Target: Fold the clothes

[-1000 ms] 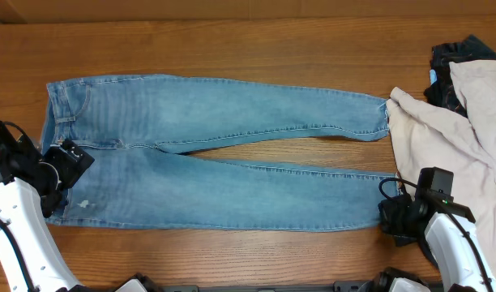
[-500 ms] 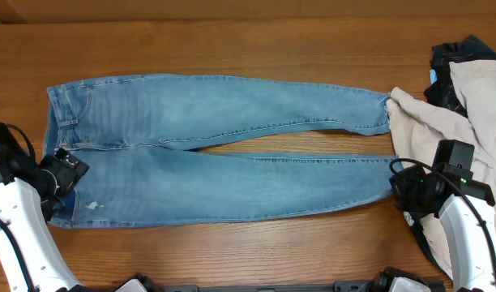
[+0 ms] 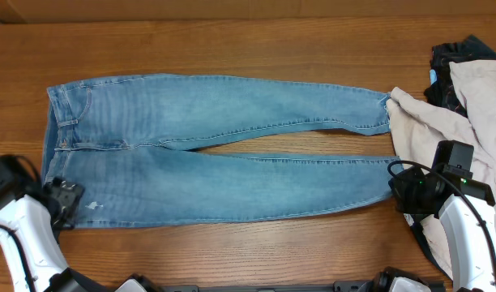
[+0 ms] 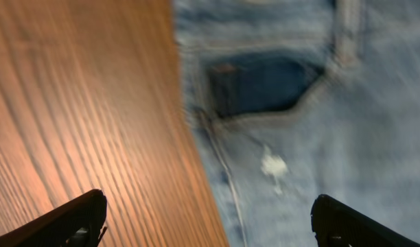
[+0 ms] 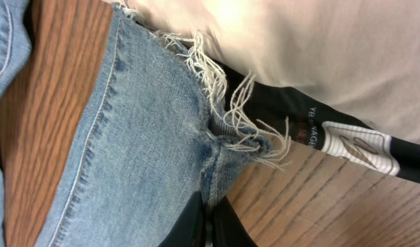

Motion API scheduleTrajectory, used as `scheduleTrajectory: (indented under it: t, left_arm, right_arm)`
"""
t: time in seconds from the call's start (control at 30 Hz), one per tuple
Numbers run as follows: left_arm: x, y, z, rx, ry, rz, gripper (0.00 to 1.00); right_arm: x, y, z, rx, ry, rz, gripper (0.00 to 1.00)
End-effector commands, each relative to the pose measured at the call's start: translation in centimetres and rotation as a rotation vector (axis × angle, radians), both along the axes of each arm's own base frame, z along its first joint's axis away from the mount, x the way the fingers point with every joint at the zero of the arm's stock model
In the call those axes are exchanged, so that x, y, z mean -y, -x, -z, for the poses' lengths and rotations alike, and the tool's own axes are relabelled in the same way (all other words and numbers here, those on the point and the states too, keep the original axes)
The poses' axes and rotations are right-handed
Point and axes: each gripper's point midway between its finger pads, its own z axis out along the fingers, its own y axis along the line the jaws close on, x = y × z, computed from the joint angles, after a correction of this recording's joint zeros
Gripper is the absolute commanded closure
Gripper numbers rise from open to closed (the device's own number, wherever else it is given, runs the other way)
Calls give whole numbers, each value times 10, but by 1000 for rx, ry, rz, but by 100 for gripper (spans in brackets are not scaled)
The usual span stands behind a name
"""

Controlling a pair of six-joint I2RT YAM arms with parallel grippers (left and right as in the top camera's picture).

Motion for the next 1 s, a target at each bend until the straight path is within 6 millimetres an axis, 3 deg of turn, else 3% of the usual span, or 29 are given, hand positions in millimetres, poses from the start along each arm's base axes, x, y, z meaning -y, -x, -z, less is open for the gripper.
scheduleTrajectory:
  t: [0.0, 0.1, 0.43, 0.63, 0.7, 0.87, 0.97]
  left_arm:
    - [-5, 19, 17, -27, 19, -89, 2]
    - [-8, 23, 33, -19, 25, -114, 3]
    - [-23, 8, 74, -6, 24, -111, 5]
    - [-13, -10, 106, 35, 131, -35, 6]
    - [-9, -13, 114, 40, 162, -16, 11]
    - [-2, -14, 120, 39, 200, 23, 52]
    - [0, -13, 119, 34, 211, 21, 93]
  right_arm:
    - [4, -4, -4, 9, 20, -20, 96]
    - [3, -3, -2, -2, 16, -20, 96]
    - [3, -2, 0, -13, 12, -20, 96]
    - [3, -2, 0, -13, 12, -20, 96]
    - [3, -2, 0, -13, 12, -20, 96]
    - [3, -2, 0, -14, 12, -20, 96]
    - [3, -2, 0, -13, 12, -20, 96]
